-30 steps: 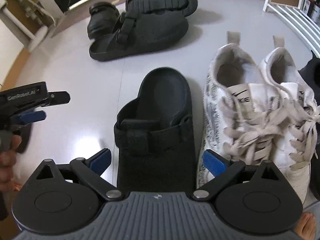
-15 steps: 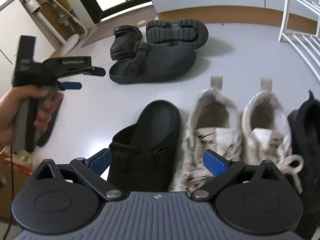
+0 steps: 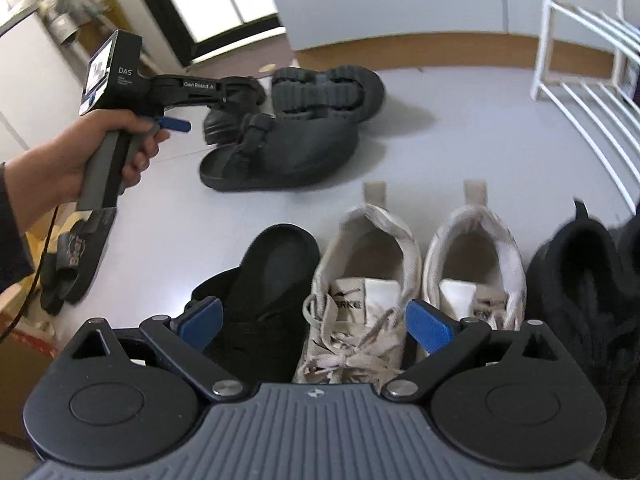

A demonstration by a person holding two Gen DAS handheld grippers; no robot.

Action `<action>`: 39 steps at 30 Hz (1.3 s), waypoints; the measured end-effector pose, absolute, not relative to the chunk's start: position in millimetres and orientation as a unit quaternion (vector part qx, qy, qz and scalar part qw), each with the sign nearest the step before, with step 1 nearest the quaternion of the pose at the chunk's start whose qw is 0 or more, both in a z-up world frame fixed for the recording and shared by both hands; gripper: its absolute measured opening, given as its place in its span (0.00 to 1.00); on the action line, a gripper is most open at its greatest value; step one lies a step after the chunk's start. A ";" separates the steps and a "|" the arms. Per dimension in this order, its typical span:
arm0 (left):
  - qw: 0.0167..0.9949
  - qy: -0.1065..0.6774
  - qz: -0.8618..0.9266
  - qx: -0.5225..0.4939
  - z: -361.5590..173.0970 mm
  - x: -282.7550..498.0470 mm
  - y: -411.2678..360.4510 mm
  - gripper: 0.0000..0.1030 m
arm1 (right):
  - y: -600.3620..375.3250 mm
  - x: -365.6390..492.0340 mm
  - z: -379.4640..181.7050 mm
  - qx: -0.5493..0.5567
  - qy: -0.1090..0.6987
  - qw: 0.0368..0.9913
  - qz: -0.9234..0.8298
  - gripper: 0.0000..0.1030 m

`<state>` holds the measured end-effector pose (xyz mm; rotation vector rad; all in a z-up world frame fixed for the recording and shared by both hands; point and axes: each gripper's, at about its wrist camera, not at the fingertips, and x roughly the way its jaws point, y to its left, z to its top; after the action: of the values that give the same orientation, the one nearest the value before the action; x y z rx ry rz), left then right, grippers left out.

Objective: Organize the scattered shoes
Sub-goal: 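Open the right tool and pull it back from the clog, then close the left tool on the strap of another black clog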

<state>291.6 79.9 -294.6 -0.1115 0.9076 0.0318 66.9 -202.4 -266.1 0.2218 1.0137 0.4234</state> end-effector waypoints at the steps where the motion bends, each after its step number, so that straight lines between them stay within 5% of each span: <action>1: 0.896 0.440 0.017 -0.064 -296.4 295.5 80.3 0.87 | -204.2 67.1 -265.8 0.113 0.484 0.843 0.203 0.98; 7: 0.891 0.449 0.028 -0.062 -314.5 311.8 73.3 0.87 | -208.9 70.6 -267.6 0.118 0.489 0.841 0.197 0.98; 16: 0.880 0.469 0.037 -0.060 -338.1 328.7 75.7 0.73 | -202.2 65.3 -277.0 0.114 0.503 0.832 0.207 0.98; 20: 0.888 0.457 0.008 -0.049 -335.0 328.7 72.3 0.38 | -201.5 65.3 -280.6 0.112 0.507 0.830 0.202 0.98; 39: 0.894 0.443 0.023 -0.056 -328.4 307.1 98.1 0.28 | -191.0 61.0 -287.7 0.106 0.519 0.822 0.210 0.98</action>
<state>307.1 98.1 -328.4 -0.1158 0.9195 0.0468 61.0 -191.0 -287.7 0.2246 1.1041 0.4470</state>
